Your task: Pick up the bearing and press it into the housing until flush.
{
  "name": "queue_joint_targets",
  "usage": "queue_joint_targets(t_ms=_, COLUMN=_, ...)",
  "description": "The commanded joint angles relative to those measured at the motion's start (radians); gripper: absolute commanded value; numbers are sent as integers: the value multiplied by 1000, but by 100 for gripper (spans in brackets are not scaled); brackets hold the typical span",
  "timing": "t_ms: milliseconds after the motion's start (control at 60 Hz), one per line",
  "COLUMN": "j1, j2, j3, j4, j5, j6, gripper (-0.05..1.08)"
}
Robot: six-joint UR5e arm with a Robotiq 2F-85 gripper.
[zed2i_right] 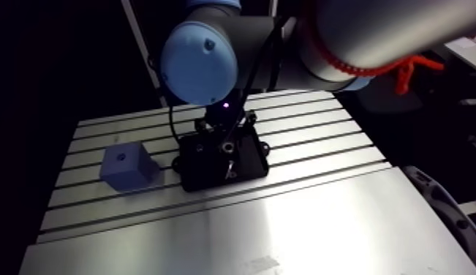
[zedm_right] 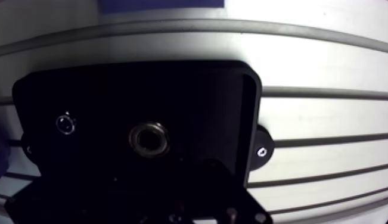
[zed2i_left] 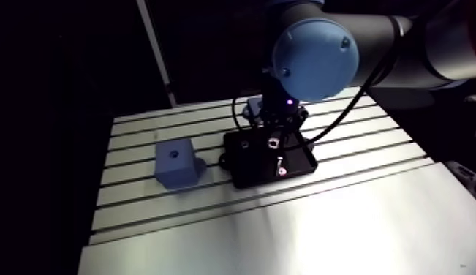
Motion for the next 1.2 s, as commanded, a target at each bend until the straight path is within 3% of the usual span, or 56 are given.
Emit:
queue_joint_targets(t_ms=17, j1=0, j2=0, j3=0, j4=0, j5=0, j6=-1, gripper=54)
queue_joint_targets(t_ms=683, j1=-6, j2=-24, j3=-12, j4=12, j5=6, j6=-11, gripper=65)
queue_joint_targets(t_ms=1000, j1=-14, j2=-103, j3=-56, j4=132, j5=6, j6=-18, gripper=68)
queue_joint_targets(t_ms=1200, j1=-8, j2=-109, j3=-116, j4=175, j5=7, j6=-19, gripper=72)
